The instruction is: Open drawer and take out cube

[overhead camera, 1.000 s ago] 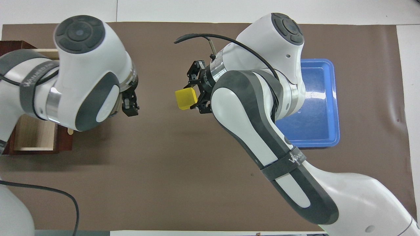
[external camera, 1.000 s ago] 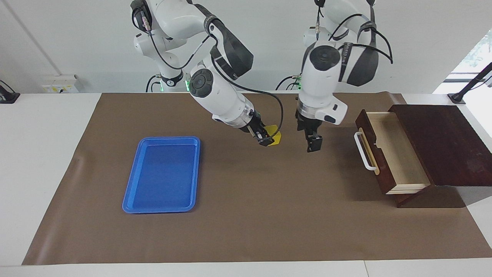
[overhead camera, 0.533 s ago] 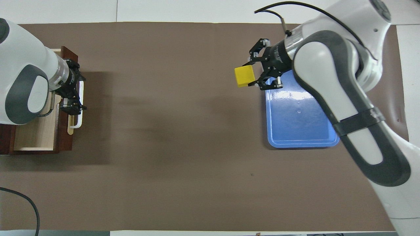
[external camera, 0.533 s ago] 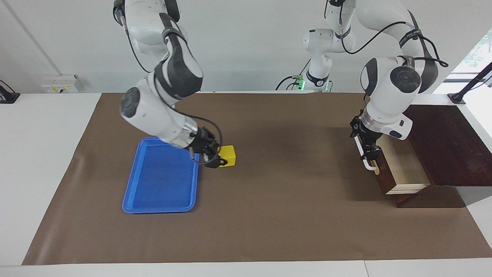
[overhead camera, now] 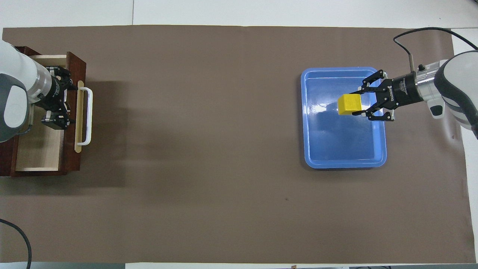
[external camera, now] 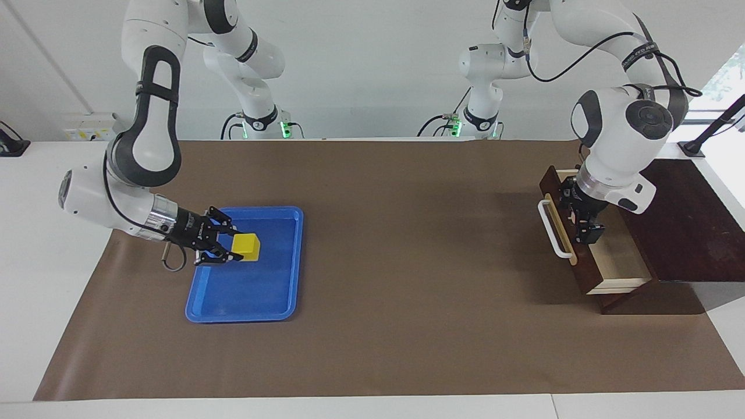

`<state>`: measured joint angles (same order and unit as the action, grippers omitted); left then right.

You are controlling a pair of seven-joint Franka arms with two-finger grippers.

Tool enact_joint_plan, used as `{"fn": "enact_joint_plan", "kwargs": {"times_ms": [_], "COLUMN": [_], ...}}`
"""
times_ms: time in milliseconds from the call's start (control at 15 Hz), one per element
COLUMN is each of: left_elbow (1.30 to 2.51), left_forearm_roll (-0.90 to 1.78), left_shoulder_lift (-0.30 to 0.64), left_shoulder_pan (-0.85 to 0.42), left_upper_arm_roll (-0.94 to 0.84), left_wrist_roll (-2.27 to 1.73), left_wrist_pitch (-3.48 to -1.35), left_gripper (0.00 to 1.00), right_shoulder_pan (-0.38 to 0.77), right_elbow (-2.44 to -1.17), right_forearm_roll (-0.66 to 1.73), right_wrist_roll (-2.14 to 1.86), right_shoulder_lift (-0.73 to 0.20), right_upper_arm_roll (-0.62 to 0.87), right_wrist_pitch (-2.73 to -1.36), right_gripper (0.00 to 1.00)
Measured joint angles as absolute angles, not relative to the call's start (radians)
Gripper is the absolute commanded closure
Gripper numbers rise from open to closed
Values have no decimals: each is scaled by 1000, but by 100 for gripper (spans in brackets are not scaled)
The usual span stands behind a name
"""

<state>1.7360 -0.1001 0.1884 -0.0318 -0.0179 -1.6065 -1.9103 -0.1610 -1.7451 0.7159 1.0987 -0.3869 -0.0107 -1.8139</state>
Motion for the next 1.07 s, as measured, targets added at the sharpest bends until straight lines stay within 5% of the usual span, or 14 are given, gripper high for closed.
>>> {"fn": "enact_joint_plan", "kwargs": {"times_ms": [600, 1067], "left_elbow": [1751, 1750], "left_forearm_roll": [-101, -103], "left_shoulder_lift": [185, 183], "left_shoulder_pan": [138, 148], "left_upper_arm_roll": [-18, -30], "left_wrist_roll": [-1431, -1364], "left_wrist_pitch": [-1973, -1974], "left_gripper": [0, 0], "right_shoulder_pan": [-167, -163], "right_elbow": [-1889, -1961], "right_forearm_roll": [769, 770], "right_wrist_roll": [984, 943], "right_shoulder_lift": [-378, -371], "right_upper_arm_roll": [-5, -1], "right_wrist_pitch": [-1947, -2031], "right_gripper": [100, 100]}}
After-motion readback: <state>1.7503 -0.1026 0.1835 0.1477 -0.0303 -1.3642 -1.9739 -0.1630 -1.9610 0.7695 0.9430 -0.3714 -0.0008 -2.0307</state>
